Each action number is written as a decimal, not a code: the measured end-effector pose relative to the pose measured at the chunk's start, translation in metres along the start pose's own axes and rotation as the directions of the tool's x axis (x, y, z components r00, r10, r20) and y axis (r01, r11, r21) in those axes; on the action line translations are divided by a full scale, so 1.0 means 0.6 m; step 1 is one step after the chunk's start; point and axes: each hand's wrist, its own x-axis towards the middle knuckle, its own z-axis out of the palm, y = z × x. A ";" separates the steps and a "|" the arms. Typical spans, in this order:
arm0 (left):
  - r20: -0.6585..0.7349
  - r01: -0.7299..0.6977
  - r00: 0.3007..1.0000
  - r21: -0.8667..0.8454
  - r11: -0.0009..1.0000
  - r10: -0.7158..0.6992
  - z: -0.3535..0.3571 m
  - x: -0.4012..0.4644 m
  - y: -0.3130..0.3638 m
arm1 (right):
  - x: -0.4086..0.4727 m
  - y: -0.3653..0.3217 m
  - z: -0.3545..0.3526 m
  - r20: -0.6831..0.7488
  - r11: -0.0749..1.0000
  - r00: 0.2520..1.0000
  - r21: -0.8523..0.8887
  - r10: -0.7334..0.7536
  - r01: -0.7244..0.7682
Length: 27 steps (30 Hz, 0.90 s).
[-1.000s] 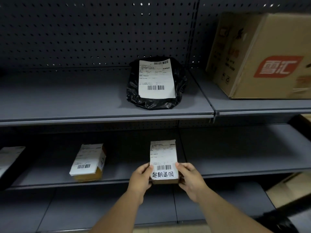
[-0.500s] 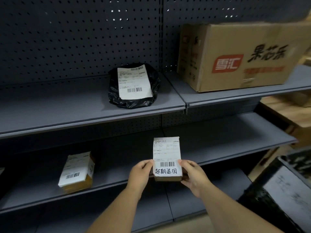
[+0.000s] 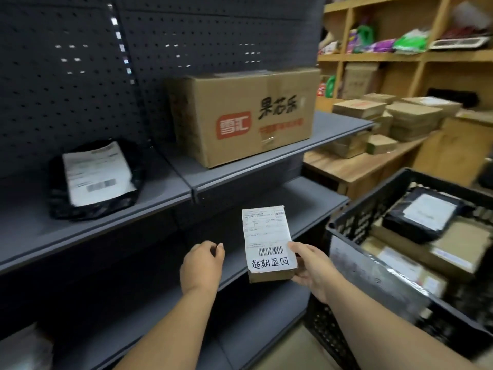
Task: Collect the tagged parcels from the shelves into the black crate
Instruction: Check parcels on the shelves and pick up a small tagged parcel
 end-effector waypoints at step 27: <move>0.264 -0.654 0.740 0.067 0.754 0.618 0.299 -0.013 0.519 | -0.004 -0.129 -0.472 -0.536 0.956 0.844 0.261 0.025 0.137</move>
